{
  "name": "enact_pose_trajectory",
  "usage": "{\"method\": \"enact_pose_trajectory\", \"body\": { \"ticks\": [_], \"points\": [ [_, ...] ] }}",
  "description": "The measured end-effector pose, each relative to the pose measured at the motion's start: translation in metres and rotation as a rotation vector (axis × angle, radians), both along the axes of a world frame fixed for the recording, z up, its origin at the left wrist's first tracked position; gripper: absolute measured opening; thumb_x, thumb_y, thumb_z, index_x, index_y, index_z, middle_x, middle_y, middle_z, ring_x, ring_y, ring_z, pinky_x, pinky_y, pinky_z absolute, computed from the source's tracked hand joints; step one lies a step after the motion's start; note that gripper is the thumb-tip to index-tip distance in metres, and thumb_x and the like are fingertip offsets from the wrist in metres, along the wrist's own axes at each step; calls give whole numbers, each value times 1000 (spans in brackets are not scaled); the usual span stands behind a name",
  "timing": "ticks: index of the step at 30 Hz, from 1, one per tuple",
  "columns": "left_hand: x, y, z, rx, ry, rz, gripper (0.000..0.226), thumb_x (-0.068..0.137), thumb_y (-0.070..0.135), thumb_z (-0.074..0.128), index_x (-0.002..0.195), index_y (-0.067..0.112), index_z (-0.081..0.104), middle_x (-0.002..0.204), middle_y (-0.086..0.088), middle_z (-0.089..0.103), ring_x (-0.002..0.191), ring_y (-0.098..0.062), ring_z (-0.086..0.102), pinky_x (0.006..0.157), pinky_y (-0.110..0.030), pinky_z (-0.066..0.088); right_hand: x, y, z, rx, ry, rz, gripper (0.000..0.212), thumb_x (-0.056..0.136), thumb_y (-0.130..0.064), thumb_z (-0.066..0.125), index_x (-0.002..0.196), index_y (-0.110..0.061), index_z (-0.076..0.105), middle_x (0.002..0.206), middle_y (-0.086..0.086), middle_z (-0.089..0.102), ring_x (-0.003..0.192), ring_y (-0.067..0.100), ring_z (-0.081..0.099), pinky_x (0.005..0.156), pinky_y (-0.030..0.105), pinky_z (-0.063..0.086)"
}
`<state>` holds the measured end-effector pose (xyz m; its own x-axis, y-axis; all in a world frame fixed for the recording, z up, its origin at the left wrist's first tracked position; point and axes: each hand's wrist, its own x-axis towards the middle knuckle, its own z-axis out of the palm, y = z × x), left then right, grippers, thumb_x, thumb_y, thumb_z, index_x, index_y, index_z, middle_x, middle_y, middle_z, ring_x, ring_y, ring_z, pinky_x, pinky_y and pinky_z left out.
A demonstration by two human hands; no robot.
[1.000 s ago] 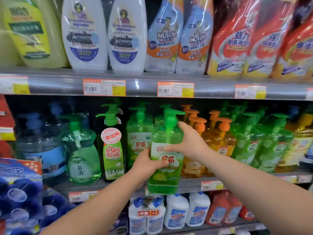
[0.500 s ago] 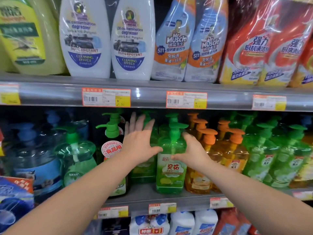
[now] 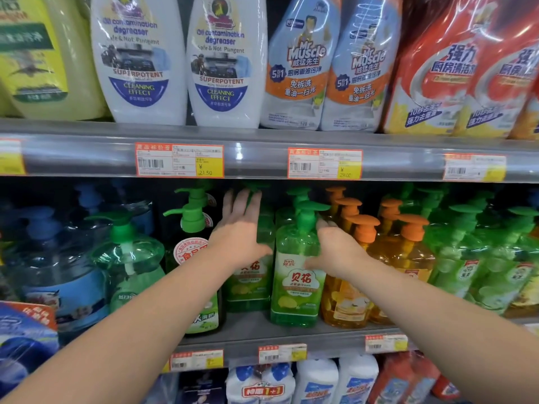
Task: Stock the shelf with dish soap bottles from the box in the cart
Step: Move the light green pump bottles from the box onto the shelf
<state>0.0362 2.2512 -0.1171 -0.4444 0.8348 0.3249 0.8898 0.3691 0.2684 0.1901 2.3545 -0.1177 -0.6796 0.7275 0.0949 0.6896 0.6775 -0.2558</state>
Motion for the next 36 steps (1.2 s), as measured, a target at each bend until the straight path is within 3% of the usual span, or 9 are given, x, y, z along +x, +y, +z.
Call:
{"method": "enact_pose_trajectory", "body": {
  "ticks": [6,11,24,30,36],
  "points": [
    [0,0,-1,27,-16,-23,106,75,37,74,151,19,1,158,-2,-3,145,-29,-13,117,-42,13,-4,9,-4,38,54,-3,82,76,-24,78,143,-8,34,142,12,44,127,27,48,102,34,43],
    [0,1,-2,32,-16,-28,105,76,36,74,150,19,2,158,-3,-3,145,-29,-13,117,-41,15,-10,15,-7,79,26,-13,90,80,-25,75,151,-10,21,154,12,18,130,30,46,105,31,39],
    [0,2,-6,28,36,-13,103,78,28,73,150,18,0,157,-5,-5,145,-30,-14,113,-39,26,-18,23,-1,102,-103,-13,82,74,-27,78,138,-8,32,140,11,28,115,28,51,91,34,49],
    [1,2,-9,20,83,1,102,79,27,72,150,17,-1,157,-6,-6,145,-32,-13,112,-38,30,-9,18,-10,233,-110,-7,82,72,-37,78,136,-9,34,137,9,36,113,27,53,88,35,47],
    [3,3,-9,16,88,15,102,80,26,71,150,17,-2,157,-7,-7,145,-32,-14,111,-38,31,-12,22,-9,239,-89,-10,78,72,-40,78,131,-10,37,132,7,39,110,25,54,86,35,45]
  ]
}}
